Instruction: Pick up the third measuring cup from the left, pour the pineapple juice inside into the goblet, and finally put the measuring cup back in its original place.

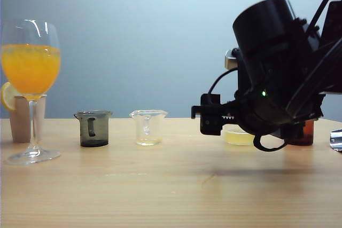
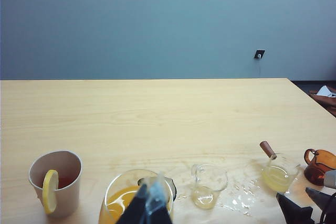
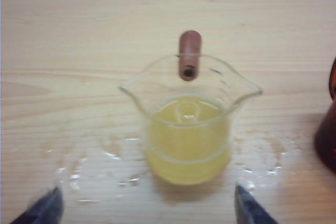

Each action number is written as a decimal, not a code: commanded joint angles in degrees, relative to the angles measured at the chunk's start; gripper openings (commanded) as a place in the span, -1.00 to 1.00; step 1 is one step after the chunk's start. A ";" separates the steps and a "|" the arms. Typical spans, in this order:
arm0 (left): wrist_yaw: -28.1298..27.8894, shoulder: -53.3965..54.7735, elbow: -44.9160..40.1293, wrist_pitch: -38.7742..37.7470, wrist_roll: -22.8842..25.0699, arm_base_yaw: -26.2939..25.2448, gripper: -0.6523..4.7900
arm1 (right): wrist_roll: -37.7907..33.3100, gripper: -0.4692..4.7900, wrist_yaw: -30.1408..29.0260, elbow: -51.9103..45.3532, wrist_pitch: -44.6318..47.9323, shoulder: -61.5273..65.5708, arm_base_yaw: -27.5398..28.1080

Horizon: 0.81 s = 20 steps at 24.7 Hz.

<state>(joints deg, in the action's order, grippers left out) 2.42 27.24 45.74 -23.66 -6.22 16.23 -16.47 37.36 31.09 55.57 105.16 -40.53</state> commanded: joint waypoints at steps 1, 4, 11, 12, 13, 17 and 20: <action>0.37 -0.04 0.33 0.35 0.20 0.02 -0.78 | -0.11 0.76 0.17 0.59 0.44 1.14 1.42; 0.37 -0.04 0.33 0.35 0.20 0.02 -0.78 | -0.28 0.76 -0.07 0.61 0.42 1.42 2.47; 0.39 0.26 0.33 0.35 0.22 0.02 -0.78 | -0.24 0.76 -1.40 4.46 -0.02 5.33 3.85; 0.39 0.26 0.33 0.35 0.22 0.02 -0.78 | -0.24 0.76 -1.40 4.98 -0.04 5.79 3.91; 0.37 0.26 0.33 0.35 0.22 0.02 -0.78 | -0.24 0.76 -1.33 5.35 -0.04 6.05 3.96; 0.37 0.26 0.33 0.35 0.22 0.02 -0.78 | -0.24 0.76 -1.51 5.77 0.07 6.69 4.57; 0.37 0.26 0.33 0.35 0.22 0.02 -0.78 | -0.24 0.76 -1.77 5.88 0.00 6.69 5.38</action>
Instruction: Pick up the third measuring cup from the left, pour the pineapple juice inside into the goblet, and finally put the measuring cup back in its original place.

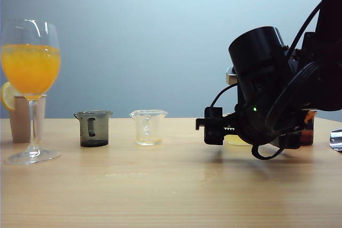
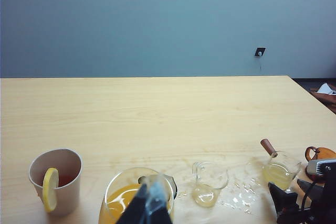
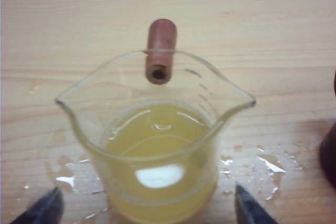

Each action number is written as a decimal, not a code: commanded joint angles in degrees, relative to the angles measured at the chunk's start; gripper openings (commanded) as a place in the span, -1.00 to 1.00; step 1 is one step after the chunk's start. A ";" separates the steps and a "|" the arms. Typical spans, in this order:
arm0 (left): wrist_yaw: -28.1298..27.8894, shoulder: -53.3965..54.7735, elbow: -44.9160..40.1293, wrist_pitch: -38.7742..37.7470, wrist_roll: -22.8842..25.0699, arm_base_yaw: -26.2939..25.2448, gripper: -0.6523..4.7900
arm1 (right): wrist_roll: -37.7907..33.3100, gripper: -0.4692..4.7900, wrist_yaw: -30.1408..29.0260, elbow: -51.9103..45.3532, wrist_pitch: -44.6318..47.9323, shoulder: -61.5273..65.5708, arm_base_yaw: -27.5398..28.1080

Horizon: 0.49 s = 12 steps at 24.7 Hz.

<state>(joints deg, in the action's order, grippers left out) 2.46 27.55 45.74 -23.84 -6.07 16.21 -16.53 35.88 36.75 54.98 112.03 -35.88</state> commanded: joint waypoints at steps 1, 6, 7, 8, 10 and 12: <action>0.33 -0.04 0.33 0.52 0.07 0.04 -0.78 | -0.17 0.76 -0.31 0.33 0.59 -0.17 0.96; 0.35 0.50 0.33 0.52 0.07 0.04 -0.78 | 0.09 0.76 -3.26 1.90 0.37 -0.07 2.62; 0.35 0.52 0.33 0.52 0.07 0.04 -0.78 | 0.11 0.76 -3.26 2.14 0.39 0.11 2.67; 0.35 0.74 0.33 0.59 0.07 0.04 -0.78 | 0.09 0.76 -3.32 2.47 0.42 0.17 2.93; 0.37 0.79 0.33 0.63 0.07 0.04 -0.78 | 0.24 0.76 -3.69 3.04 0.20 0.57 2.99; 0.59 0.79 0.33 0.63 0.07 0.04 -0.78 | 0.31 0.76 -3.91 4.00 0.13 1.36 3.02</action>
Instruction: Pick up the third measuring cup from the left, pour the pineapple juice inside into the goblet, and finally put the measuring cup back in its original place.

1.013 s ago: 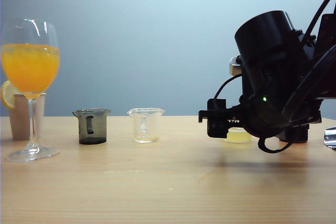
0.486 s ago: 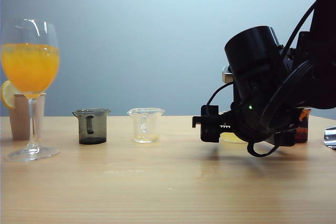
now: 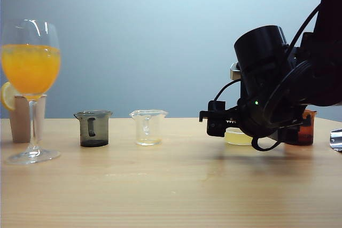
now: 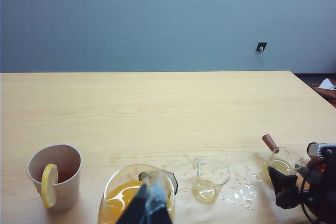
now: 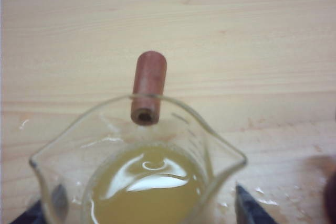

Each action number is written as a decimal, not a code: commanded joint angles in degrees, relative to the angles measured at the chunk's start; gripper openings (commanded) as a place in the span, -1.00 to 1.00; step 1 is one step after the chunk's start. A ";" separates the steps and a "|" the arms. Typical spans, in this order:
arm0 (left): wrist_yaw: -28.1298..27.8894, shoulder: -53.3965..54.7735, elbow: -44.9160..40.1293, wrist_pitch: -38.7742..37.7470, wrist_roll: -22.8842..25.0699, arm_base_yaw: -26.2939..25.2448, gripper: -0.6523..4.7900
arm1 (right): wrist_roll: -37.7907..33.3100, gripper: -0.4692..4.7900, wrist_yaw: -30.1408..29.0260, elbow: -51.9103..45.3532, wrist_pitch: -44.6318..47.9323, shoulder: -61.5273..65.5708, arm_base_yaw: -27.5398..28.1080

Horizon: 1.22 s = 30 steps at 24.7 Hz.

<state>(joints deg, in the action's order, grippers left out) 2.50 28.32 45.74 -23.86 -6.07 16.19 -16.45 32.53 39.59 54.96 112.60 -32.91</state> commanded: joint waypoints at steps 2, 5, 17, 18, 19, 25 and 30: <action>1.42 0.02 0.33 0.68 0.07 0.07 -0.78 | 0.22 0.76 -0.55 1.49 0.13 1.11 0.07; 1.60 0.02 0.33 0.70 0.07 0.07 -0.78 | 0.22 0.76 -0.57 2.05 0.15 1.81 0.11; 1.62 0.02 0.33 0.68 0.04 0.07 -0.78 | 0.22 0.76 -2.78 2.05 0.59 2.10 2.21; 1.64 0.02 0.33 0.68 0.07 0.07 -0.78 | 0.22 0.76 -3.58 2.10 0.61 2.10 2.51; 1.64 0.02 0.33 0.68 0.04 0.07 -0.78 | 0.22 0.76 -4.00 2.10 0.61 2.10 2.60; 1.62 0.02 0.33 0.68 0.04 0.07 -0.78 | 0.22 0.77 -4.17 2.10 0.61 2.10 2.89; 1.64 0.02 0.33 0.68 0.04 0.07 -0.78 | 0.22 0.77 -4.20 2.10 0.61 2.10 2.89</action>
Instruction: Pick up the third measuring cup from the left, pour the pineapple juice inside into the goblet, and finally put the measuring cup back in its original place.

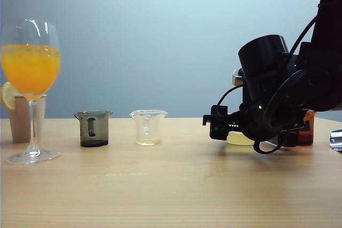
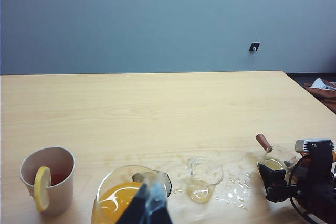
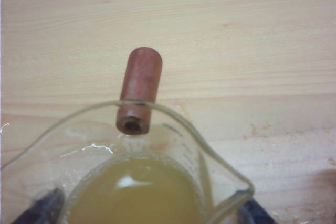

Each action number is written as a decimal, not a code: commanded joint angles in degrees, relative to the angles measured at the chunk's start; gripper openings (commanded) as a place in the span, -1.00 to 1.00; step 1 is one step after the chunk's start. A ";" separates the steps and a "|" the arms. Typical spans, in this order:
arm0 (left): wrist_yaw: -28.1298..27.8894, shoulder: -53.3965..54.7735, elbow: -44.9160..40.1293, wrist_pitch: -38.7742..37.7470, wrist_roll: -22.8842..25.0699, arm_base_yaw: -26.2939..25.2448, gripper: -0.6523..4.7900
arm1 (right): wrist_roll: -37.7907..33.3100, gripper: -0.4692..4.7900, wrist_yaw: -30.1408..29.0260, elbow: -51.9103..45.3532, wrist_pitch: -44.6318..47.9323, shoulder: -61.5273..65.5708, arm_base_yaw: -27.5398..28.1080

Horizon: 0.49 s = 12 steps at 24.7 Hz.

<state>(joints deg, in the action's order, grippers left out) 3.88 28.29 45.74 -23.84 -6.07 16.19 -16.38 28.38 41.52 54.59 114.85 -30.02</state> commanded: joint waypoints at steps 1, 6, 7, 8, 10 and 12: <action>0.26 0.04 0.33 0.63 0.04 0.07 -0.78 | 0.17 0.77 -0.02 0.17 0.98 -0.15 0.00; 0.46 0.04 0.33 0.52 0.02 0.07 -0.78 | 0.15 0.77 -0.48 0.17 1.03 -0.15 0.37; 0.46 0.04 0.33 0.52 0.02 0.07 -0.78 | 0.17 0.77 -0.46 0.22 1.14 -0.15 0.42; 0.46 0.04 0.33 0.52 0.02 0.07 -0.78 | 0.20 0.77 -0.44 0.22 1.51 -0.15 0.44; 0.46 0.04 0.33 0.52 0.02 0.07 -0.78 | 0.37 0.77 -0.46 0.24 2.10 -0.15 0.44; 0.46 0.04 0.33 0.52 0.02 0.07 -0.78 | 0.37 0.77 -0.46 0.24 2.25 -0.15 0.44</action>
<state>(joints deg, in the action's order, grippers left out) 3.97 28.29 45.74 -23.84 -6.07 16.19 -16.12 27.81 41.54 55.57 114.85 -29.65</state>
